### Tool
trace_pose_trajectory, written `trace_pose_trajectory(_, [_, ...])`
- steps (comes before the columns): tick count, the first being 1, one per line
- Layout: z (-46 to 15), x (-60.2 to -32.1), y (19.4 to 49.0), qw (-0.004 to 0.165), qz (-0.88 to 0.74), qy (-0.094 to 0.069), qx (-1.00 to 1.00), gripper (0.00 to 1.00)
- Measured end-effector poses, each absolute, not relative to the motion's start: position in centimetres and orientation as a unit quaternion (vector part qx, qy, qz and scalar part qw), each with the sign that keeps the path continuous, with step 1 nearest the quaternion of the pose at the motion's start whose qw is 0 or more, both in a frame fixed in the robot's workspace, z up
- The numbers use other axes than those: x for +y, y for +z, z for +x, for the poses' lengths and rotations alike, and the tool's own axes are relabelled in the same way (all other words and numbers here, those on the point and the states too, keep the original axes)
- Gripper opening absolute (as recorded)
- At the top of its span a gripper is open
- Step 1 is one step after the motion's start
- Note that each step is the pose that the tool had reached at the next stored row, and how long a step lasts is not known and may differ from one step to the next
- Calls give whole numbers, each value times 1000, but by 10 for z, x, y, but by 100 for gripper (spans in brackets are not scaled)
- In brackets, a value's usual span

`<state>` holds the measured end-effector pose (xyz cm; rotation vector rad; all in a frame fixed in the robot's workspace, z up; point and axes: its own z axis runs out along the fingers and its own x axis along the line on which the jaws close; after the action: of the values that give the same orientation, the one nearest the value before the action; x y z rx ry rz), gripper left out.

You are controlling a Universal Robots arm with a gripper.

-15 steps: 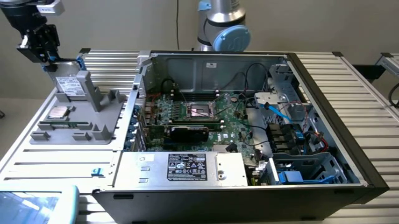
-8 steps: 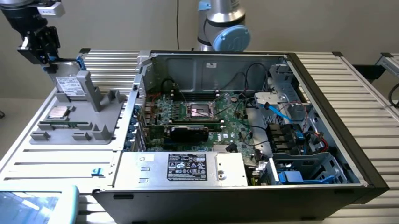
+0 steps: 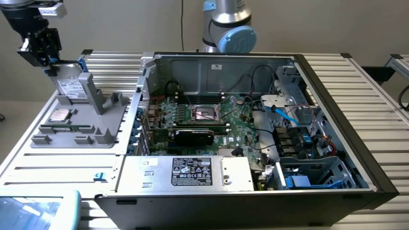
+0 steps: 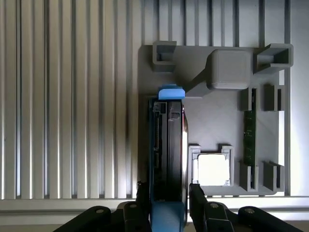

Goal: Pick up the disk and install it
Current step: 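Pick up the disk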

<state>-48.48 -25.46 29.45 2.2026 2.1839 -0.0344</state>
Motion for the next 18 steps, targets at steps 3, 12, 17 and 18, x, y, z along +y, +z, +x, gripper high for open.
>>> trace_pose_trajectory(3, [-485,-255,294,24,710,-7,704,45])
trace_pose_trajectory(12, [-488,-255,293,32,709,1,704,45])
trace_pose_trajectory(17, [-490,-255,291,32,709,1,704,45])
trace_pose_trajectory(18, [-490,-255,291,32,709,2,704,45])
